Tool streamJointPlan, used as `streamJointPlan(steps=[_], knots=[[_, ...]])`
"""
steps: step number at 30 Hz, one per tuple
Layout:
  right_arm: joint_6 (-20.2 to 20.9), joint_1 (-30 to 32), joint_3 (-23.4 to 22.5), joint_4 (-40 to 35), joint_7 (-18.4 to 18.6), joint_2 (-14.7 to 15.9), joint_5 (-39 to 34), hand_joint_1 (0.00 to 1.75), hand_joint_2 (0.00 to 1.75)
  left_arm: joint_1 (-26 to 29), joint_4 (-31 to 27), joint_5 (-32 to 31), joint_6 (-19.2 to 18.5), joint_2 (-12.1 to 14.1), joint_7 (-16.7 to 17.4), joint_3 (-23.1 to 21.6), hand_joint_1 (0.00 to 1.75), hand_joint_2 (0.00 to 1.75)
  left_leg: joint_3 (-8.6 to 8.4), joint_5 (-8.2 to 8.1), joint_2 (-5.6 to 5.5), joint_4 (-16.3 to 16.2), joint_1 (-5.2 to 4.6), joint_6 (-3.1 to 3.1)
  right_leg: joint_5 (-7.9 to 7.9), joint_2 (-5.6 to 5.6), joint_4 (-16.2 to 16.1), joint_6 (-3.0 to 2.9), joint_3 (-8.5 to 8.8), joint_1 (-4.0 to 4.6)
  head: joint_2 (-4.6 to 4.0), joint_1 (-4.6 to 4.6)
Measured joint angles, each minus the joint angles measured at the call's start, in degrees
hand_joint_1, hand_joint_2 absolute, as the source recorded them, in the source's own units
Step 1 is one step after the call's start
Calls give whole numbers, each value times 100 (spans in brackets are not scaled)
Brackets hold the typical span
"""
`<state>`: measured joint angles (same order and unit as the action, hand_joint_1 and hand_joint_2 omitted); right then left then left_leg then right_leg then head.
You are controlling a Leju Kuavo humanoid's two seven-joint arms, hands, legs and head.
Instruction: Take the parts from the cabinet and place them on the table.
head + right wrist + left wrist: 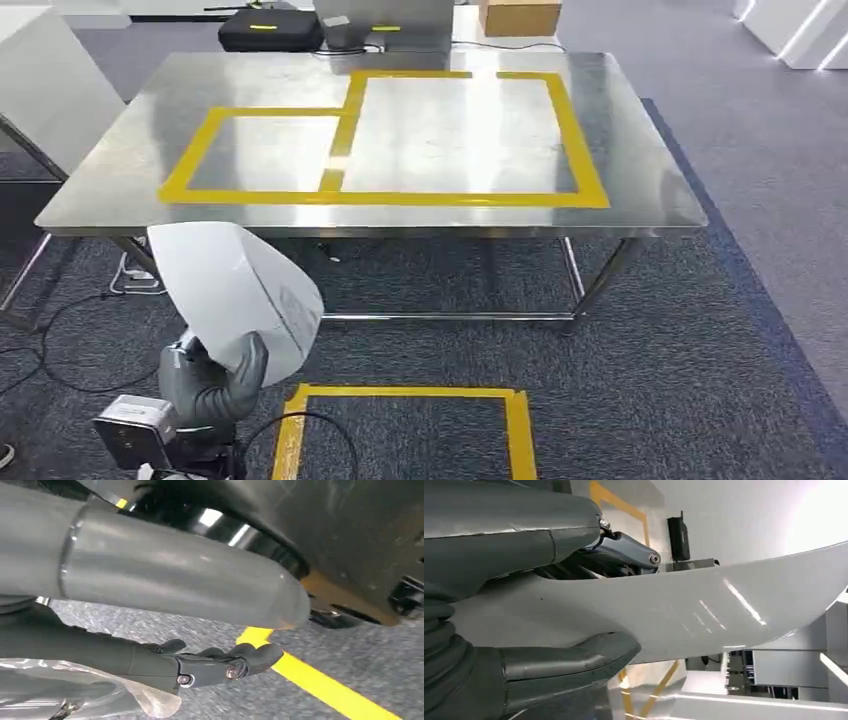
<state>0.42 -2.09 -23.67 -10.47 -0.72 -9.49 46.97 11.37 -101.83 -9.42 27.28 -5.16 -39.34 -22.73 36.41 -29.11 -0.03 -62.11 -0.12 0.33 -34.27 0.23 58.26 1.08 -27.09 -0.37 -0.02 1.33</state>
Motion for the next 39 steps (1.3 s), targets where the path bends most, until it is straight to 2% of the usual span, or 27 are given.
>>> streamJointPlan(steps=[1,3,4,6,8,9,10,11,13,14,15,16,18,20,21,22,23,24,25,27,31,32,33,34,35,37,39], knots=[[0,-4,-2,0,2,0,0,0,0,11,0,0,0,-2,4,2,175,175,-9,147,-6,33,3,56,-13,-4,-9,39,86,0,0,-4],[0,-4,-7,0,2,2,15,0,0,-6,0,-11,20,-9,0,-2,175,175,-125,140,-23,80,34,142,66,-1,128,87,122,2,0,2],[2,-9,-9,0,-2,2,22,0,0,-3,0,-22,35,-11,0,-4,175,175,-192,126,-9,132,46,168,57,-8,314,105,1,0,0,-33],[11,-39,-9,0,-11,0,33,0,0,-3,0,-42,72,-15,0,-9,175,175,-234,86,-9,154,49,219,-71,-13,1040,151,-495,-12,0,-96],[11,-41,-13,0,-15,0,33,0,0,9,0,-44,85,-15,0,-9,175,175,-282,6,-15,154,48,236,-476,-13,1609,170,-1007,-18,0,-103],[11,-32,-13,0,-13,0,33,0,0,15,0,-44,85,-15,0,-9,175,175,-335,-43,-23,154,49,235,-568,-14,1673,184,-1169,-18,0,-109],[11,-19,-15,0,-13,0,33,0,0,18,0,-48,85,-15,0,-9,175,175,-404,-98,-36,154,49,232,-488,-15,1538,180,-1224,-22,0,-113],[20,-8,-15,0,-13,0,35,0,0,24,0,-48,85,-15,0,-9,175,175,-487,-159,-44,155,49,222,-247,-17,1214,172,-1182,-22,0,-122],[26,4,-20,0,-2,0,35,0,0,23,2,-57,90,-15,0,-9,175,175,-633,-284,-42,168,48,182,557,-23,348,122,-994,-18,0,-125],[39,24,-28,7,9,2,35,0,0,20,4,-61,94,-15,0,-9,175,175,-680,-332,-41,163,41,155,693,-38,312,107,-1045,6,0,-111],[48,11,-33,7,11,2,35,0,0,20,4,-66,96,-13,0,-9,175,175,-666,-343,-43,187,35,128,531,-55,225,69,-1005,36,0,-103],[48,5,-37,4,22,2,35,0,0,25,7,-70,103,-15,2,-11,175,175,-685,-363,-42,240,38,82,662,-46,220,18,-947,44,0,-98],[59,21,-44,4,55,4,37,0,0,16,4,-94,107,-15,0,-20,175,175,-777,-270,-42,164,26,10,659,-26,134,-57,-812,12,0,-98],[74,16,-46,4,65,-4,46,0,0,-5,6,-122,138,-9,-2,-22,175,175,-535,-172,-33,-332,32,-40,627,-36,22,-111,-637,-19,0,-66],[81,2,-46,4,72,-7,50,0,0,-16,7,-129,144,-7,0,-28,175,175,-291,-233,-31,-720,38,-56,592,-32,13,-140,-585,-24,0,-70],[89,-2,-48,4,77,-9,57,0,0,-13,7,-140,168,-4,0,-37,175,175,-30,-463,-31,-1084,48,-86,539,-27,13,-150,-535,-24,0,-59],[94,-1,-48,4,81,-9,63,0,0,-6,7,-142,177,2,2,-42,175,175,169,-730,-31,-1312,52,-110,487,-22,13,-151,-480,-23,0,-68],[94,10,-50,4,90,-9,72,0,0,-5,7,-155,188,7,2,-48,175,175,284,-866,-31,-1366,51,-108,432,-13,13,-148,-419,-22,0,-68],[94,12,-50,4,90,-7,77,0,0,-6,7,-166,190,11,2,-50,175,175,320,-847,-30,-1284,50,-96,381,-5,13,-145,-348,-20,0,-61],[94,9,-52,4,87,-9,83,0,0,-4,7,-175,192,17,2,-52,175,175,267,-623,-30,-967,50,-74,315,4,13,-139,-249,-18,0,-70],[94,9,-52,4,87,-9,83,0,0,-5,7,-175,192,18,2,-52,175,175,252,-570,-30,-900,49,-70,305,5,13,-138,-233,-18,0,-68],[94,8,-52,4,87,-9,87,0,0,-6,7,-179,192,20,2,-55,175,175,216,-453,-30,-754,47,-60,283,8,13,-134,-203,-17,0,-61],[94,18,-52,4,81,-13,90,0,0,-5,7,-195,199,22,2,-59,175,175,35,283,-26,31,27,-10,170,10,-2,-93,-171,-17,0,-61],[96,-9,-55,4,70,-28,92,0,0,5,11,-234,208,33,4,-72,175,175,25,234,-37,150,-22,115,123,11,52,37,-3,3,0,-98],[96,-8,-55,4,70,-28,92,0,0,-3,11,-234,210,33,2,-83,175,175,-39,219,-28,174,-10,143,136,10,18,66,44,8,0,-103],[98,-33,-55,2,61,-28,94,0,0,-9,11,-240,210,26,2,-92,175,175,-215,225,-21,268,33,184,146,2,379,102,-165,-1,-2,-139],[96,-52,-55,2,61,-28,94,0,0,-29,11,-240,210,20,2,-98,175,175,-248,181,-21,287,38,229,-29,5,1160,160,-713,-13,0,-183]])
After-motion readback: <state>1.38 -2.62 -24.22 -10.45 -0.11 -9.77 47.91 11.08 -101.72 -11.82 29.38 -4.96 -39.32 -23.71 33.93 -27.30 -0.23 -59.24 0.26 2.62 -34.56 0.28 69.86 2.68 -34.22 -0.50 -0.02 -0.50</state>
